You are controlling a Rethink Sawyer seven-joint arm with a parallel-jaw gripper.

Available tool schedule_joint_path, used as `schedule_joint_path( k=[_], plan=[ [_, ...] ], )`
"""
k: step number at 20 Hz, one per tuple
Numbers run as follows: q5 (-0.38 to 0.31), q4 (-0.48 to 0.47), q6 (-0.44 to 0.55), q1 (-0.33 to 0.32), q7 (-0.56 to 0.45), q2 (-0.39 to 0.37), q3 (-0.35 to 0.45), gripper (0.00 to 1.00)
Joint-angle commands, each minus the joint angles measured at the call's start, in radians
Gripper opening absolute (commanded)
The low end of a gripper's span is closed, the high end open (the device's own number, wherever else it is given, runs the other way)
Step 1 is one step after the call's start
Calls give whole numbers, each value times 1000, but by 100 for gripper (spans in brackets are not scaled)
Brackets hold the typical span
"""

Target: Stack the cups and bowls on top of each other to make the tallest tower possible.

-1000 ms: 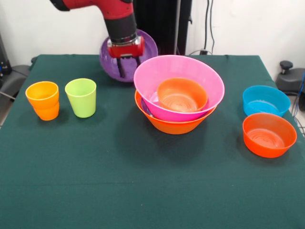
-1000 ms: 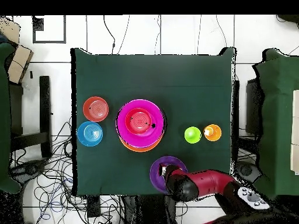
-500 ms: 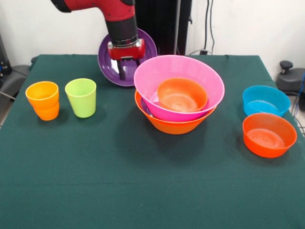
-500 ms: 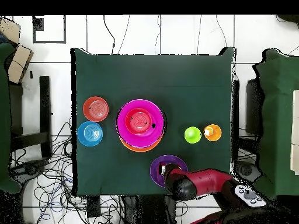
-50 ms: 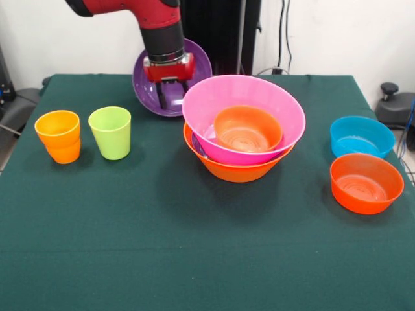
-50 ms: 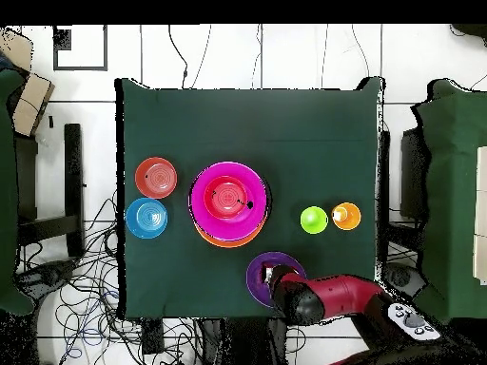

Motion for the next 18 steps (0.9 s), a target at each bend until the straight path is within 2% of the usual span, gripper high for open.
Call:
schedule_joint_path(
  k=[1, 3, 9, 18],
  plan=[
    [71, -145, 219, -64, -152, -56, 190, 100],
    [98, -143, 294, -95, -216, -83, 248, 100],
    [127, -157, 422, -121, -269, -124, 320, 100],
    [84, -157, 434, -132, -218, -119, 349, 100]
  ],
)
